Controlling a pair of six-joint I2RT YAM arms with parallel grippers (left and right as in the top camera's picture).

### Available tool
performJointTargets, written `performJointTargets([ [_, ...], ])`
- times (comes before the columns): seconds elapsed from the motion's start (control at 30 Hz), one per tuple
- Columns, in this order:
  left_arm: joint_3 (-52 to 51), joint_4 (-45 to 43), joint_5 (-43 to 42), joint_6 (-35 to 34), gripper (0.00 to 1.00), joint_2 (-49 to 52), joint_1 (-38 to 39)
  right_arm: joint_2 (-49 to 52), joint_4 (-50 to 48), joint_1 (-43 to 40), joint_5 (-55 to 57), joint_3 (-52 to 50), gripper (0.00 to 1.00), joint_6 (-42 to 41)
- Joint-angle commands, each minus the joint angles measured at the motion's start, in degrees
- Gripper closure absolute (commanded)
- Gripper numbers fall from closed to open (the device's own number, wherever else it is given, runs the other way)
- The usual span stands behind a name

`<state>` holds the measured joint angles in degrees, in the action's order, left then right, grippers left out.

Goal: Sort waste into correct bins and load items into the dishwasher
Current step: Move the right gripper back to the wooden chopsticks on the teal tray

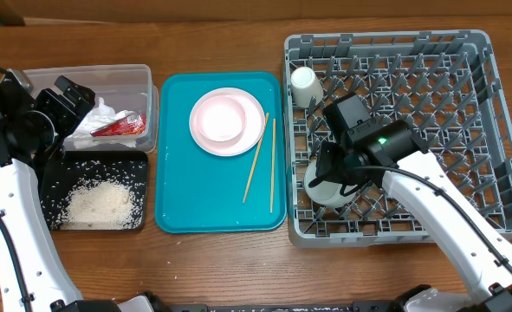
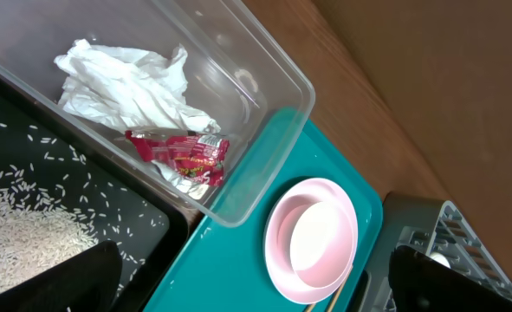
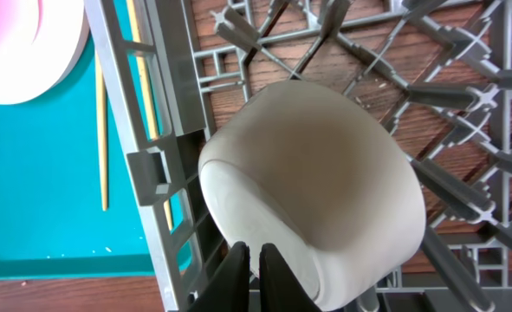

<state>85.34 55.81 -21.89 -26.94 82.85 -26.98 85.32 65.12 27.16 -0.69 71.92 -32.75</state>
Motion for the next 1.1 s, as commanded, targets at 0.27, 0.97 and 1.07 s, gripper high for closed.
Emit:
performJointTargets([
  [0.27,1.5,0.1,0.0,-0.5,0.00,0.0,0.4,-0.5,0.4,-0.3,7.3,-4.1,0.92,0.1],
  [0.97,1.5,0.1,0.0,-0.5,0.00,0.0,0.4,1.7,-19.8,13.0,0.3,4.6,0.87,-9.5],
  [1.07,1.5,0.1,0.0,-0.5,0.00,0.0,0.4,4.3,-21.4,17.2,6.1,4.6,0.87,-11.0],
])
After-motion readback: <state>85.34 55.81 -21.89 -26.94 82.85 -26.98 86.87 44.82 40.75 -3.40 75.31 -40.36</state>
